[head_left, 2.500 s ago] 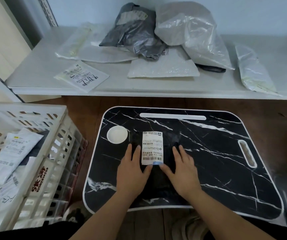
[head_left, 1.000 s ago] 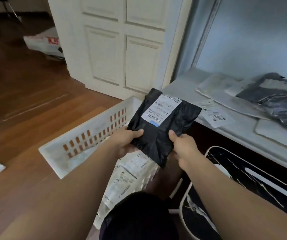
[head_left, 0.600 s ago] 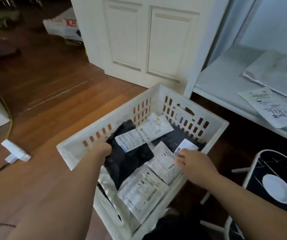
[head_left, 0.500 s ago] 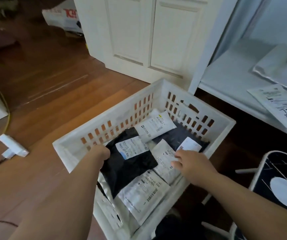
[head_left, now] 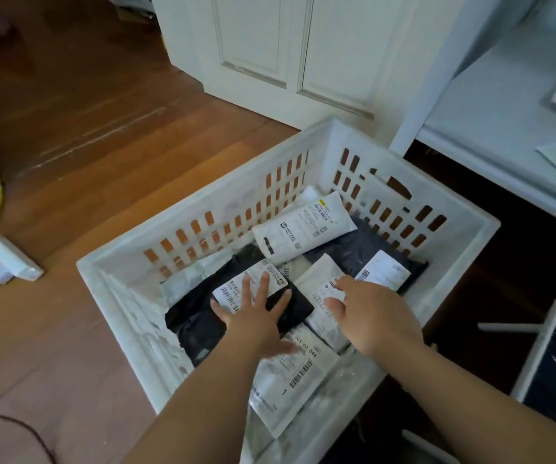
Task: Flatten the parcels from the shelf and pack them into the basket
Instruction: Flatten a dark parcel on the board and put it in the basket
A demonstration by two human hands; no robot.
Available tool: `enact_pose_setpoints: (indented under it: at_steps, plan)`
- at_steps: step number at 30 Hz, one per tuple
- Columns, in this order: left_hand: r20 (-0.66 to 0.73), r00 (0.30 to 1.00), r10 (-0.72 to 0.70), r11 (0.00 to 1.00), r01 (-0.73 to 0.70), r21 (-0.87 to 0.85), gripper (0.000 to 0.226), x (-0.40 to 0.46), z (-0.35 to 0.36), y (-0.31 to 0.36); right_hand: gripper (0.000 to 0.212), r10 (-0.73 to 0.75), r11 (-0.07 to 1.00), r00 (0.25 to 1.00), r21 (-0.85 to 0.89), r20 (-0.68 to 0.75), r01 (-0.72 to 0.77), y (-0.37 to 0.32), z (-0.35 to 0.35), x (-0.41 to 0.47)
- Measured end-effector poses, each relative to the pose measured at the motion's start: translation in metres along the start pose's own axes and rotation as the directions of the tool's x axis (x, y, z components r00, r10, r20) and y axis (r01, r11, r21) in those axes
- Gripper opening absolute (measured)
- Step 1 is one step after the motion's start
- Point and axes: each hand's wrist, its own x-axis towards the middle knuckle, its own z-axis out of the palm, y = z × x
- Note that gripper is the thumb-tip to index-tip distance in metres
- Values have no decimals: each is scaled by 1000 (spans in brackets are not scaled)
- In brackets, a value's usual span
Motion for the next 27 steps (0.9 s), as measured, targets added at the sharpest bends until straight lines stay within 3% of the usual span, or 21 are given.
enact_pose_setpoints:
  at_steps: [2, 5, 9, 21, 27]
  plan:
    - [46, 996, -76, 997, 75, 9, 92, 4, 15, 7, 40, 18, 999, 1000, 32, -13, -17, 0, 0, -1]
    - [3, 979, -205, 978, 205, 29, 111, 7, 16, 5, 40, 34, 999, 999, 36, -35, -32, -1, 0, -2]
    - [60, 961, -270, 961, 273, -45, 119, 15, 16, 7, 40, 63, 998, 996, 31, -61, -61, 0, 1, -2]
    - [187, 962, -198, 976, 212, -56, 99, 11, -7, 8, 43, 51, 999, 999, 3, 1, -51, 0, -4, -3]
    - [38, 993, -115, 990, 111, 88, 78, 7, -49, 24, 39, -41, 999, 998, -9, 42, 41, 2, -8, -8]
